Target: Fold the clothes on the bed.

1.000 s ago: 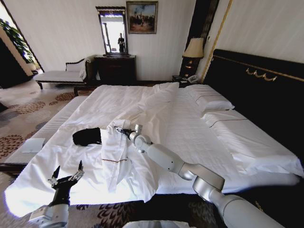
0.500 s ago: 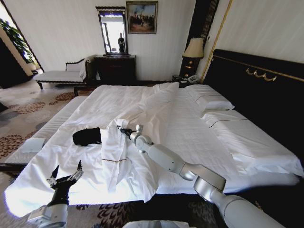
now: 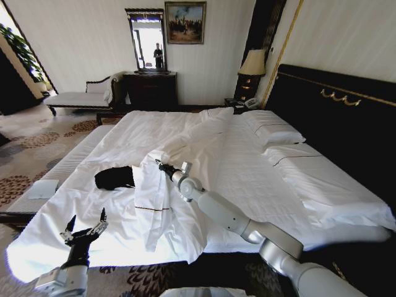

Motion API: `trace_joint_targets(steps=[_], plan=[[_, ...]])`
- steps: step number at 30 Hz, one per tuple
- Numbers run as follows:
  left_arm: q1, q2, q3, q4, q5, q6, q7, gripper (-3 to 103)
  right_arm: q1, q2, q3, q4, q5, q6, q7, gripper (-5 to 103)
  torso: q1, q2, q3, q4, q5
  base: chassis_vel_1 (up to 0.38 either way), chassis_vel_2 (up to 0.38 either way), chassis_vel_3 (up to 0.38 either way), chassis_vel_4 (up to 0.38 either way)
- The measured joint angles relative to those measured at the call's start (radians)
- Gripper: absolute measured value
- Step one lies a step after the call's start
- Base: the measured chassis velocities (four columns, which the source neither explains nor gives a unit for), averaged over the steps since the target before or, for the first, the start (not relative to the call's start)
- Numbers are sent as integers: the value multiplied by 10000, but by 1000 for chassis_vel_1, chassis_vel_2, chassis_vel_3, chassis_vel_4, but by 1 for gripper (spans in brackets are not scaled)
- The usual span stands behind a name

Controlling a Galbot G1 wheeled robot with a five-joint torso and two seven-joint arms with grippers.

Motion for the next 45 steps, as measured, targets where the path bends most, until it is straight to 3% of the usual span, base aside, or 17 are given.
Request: trace_joint_targets(steps=[10, 13, 17, 18, 21, 23, 29, 31, 36, 40, 45], plan=[[-187, 158, 132, 55, -185, 45, -17, 100, -1904, -1256, 2130, 2833, -141, 149, 279, 1, 0, 0, 0, 0, 0, 0, 0, 0, 0], [-242, 227, 184, 63, -257, 54, -30, 100, -3300, -1863, 3387, 3985, -375, 182, 263, 1, 0, 0, 0, -1, 1, 0, 0, 0, 0], [-265, 252, 228, 63, -275, 57, -31, 100, -4164, -2103, 4177, 4585, -446, 182, 227, 1, 0, 0, 0, -3, 1, 0, 0, 0, 0], [-284, 278, 261, 64, -305, 58, -31, 100, -5060, -2273, 5147, 5316, -506, 175, 153, 1, 0, 0, 0, -1, 2, 0, 0, 0, 0], [-299, 298, 274, 76, -328, 57, -35, 100, -5688, -2345, 5891, 5918, -509, 160, 128, 1, 0, 1, -1, -2, 1, 0, 0, 0, 0], [-320, 337, 284, 93, -382, 56, -57, 100, -6610, -2401, 6971, 6729, -586, 165, 87, 1, -1, 1, -2, -2, 0, 0, 0, 0, 0], [-371, 351, 317, 68, -419, 56, -84, 100, -7679, -2149, 7877, 7458, -974, 291, 87, 1, -1, 1, -1, 0, -3, 0, 0, 0, 0], [-445, 337, 370, 24, -465, 83, -97, 100, -8952, -1397, 8594, 7853, -1945, 530, -93, 1, 0, 0, -1, 0, -2, 0, 0, 0, 0], [-503, 334, 414, 21, -506, 109, -113, 100, -10112, -676, 9376, 8189, -2446, 783, -227, 1, -1, 1, -1, 1, -1, 0, 0, 0, 0], [-523, 331, 426, -11, -586, 118, -121, 100, -11530, -274, 10501, 8774, -2468, 1064, 478, 1, -1, 1, -1, 0, -1, 0, 0, 0, 0], [-523, 363, 503, 12, -590, 96, -133, 100, -12545, -255, 11334, 9106, -2513, 1337, 1385, 1, -2, 2, -1, -1, -1, 0, 0, 0, 0]])
